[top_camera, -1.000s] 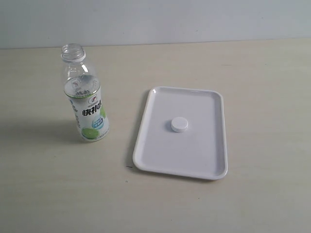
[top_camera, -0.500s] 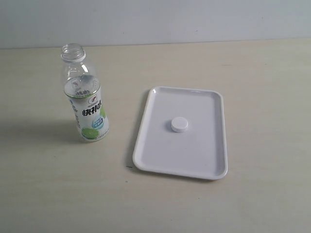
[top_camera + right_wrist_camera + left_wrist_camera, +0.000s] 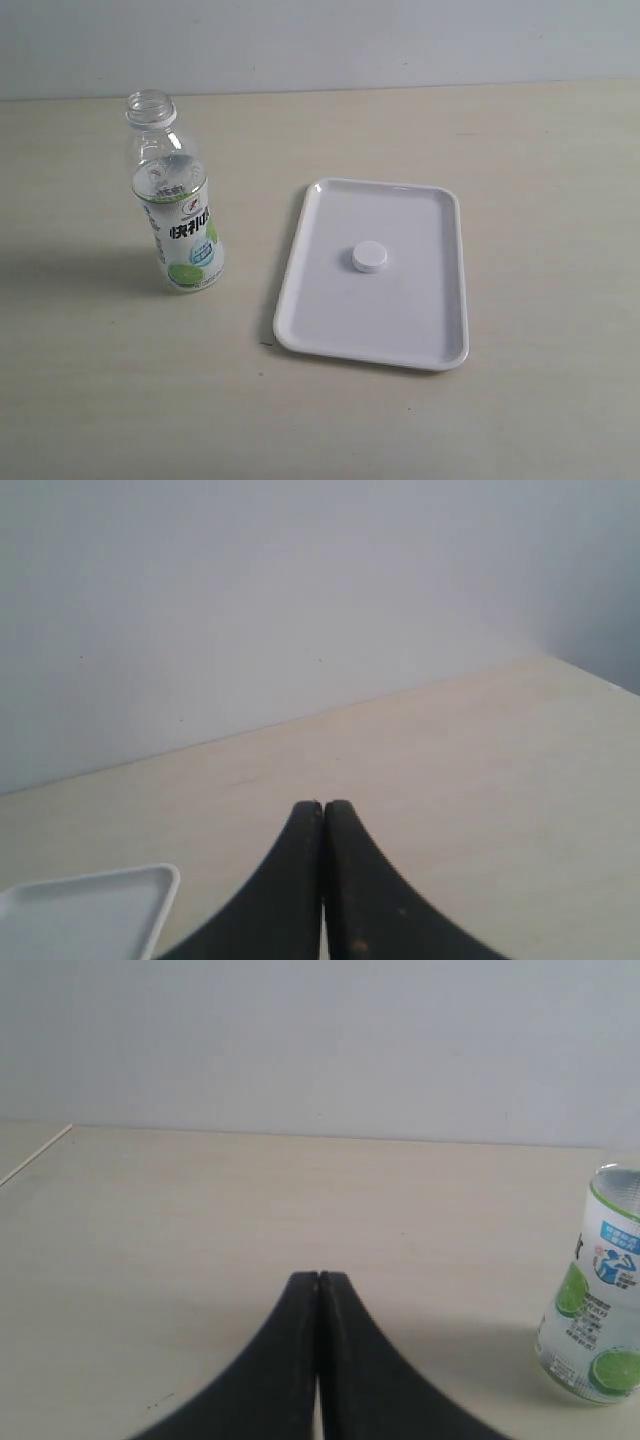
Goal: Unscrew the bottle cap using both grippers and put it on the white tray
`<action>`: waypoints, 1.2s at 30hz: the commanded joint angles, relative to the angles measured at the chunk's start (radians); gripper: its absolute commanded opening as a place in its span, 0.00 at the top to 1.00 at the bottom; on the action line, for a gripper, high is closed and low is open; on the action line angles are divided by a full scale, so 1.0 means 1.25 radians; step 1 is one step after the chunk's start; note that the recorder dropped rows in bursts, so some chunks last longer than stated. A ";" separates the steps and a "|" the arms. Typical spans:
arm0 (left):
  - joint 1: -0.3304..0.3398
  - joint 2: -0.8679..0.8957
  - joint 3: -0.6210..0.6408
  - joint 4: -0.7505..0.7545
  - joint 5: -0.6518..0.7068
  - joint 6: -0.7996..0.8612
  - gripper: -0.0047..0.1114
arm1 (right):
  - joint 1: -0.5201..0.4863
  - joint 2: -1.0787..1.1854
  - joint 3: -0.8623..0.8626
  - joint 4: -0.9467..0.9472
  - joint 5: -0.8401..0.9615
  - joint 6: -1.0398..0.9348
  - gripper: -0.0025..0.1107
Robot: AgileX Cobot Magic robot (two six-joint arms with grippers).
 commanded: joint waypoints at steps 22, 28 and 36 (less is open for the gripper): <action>-0.003 0.006 -0.001 -0.003 -0.002 0.001 0.96 | -0.005 -0.005 0.004 0.234 -0.011 -0.276 0.98; -0.003 0.006 -0.001 -0.003 -0.002 0.001 0.96 | -0.005 -0.005 0.004 0.234 -0.011 -0.276 0.98; -0.003 0.006 -0.001 -0.003 -0.002 0.001 0.96 | -0.005 -0.005 0.004 0.234 -0.011 -0.277 0.98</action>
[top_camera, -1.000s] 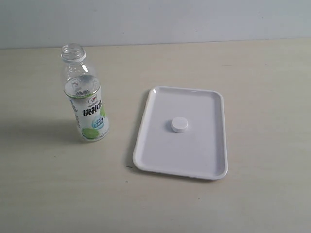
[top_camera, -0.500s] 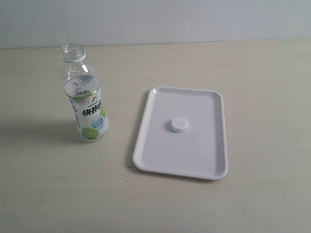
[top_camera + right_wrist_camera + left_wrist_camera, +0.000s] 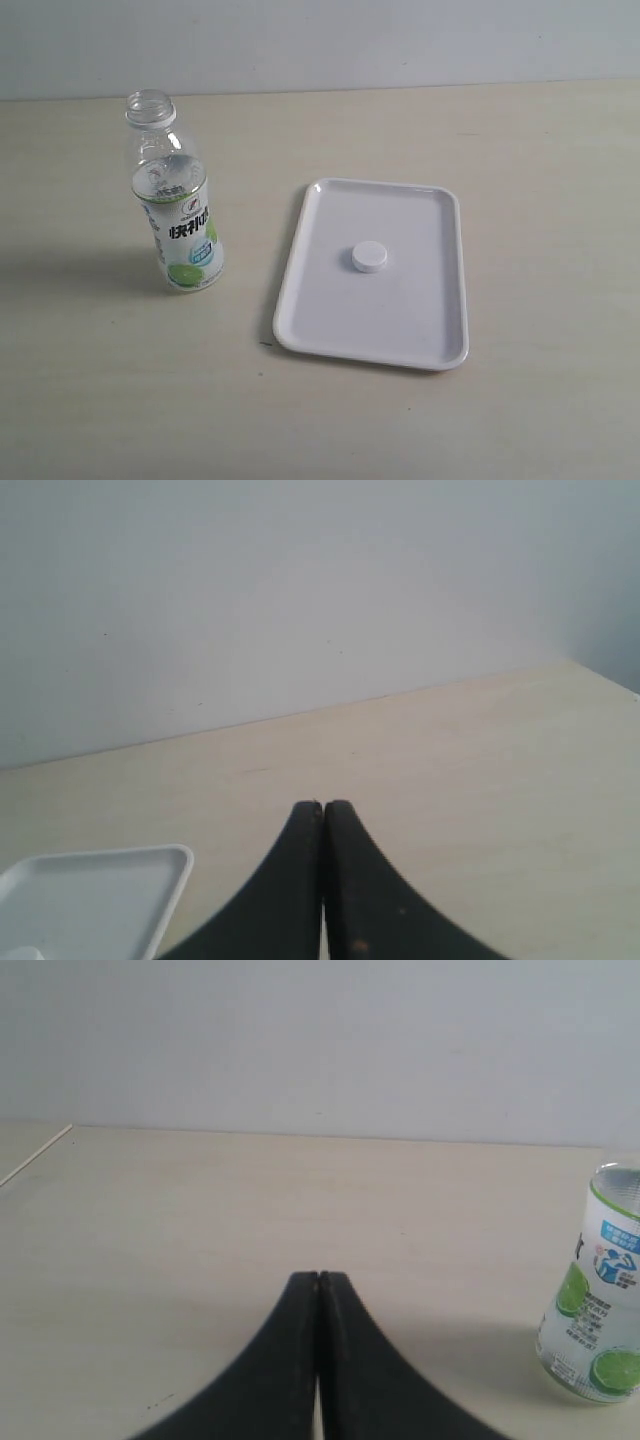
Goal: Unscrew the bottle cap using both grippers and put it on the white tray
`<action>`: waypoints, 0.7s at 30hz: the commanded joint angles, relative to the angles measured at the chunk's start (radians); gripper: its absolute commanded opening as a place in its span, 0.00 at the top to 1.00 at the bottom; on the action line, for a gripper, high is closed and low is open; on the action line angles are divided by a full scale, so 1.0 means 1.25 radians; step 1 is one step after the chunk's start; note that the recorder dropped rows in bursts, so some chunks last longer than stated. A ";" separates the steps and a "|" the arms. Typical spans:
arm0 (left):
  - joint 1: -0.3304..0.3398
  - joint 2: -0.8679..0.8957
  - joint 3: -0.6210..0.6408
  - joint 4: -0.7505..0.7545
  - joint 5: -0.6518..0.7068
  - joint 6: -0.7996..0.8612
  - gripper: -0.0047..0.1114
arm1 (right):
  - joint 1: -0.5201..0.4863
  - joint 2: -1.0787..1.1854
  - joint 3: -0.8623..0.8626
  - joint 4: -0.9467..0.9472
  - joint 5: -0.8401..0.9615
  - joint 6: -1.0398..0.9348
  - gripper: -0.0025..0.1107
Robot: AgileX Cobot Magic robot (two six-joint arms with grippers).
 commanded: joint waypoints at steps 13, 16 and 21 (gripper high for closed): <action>-0.003 0.006 -0.001 -0.003 -0.002 0.000 0.96 | -0.005 -0.005 0.004 -0.002 -0.012 0.001 0.98; -0.003 0.006 -0.001 -0.003 -0.002 0.000 0.96 | -0.005 -0.005 0.004 -0.002 -0.025 0.001 0.98; -0.003 0.006 -0.001 -0.003 -0.002 0.000 0.96 | -0.005 -0.005 0.004 -0.002 -0.025 0.001 0.98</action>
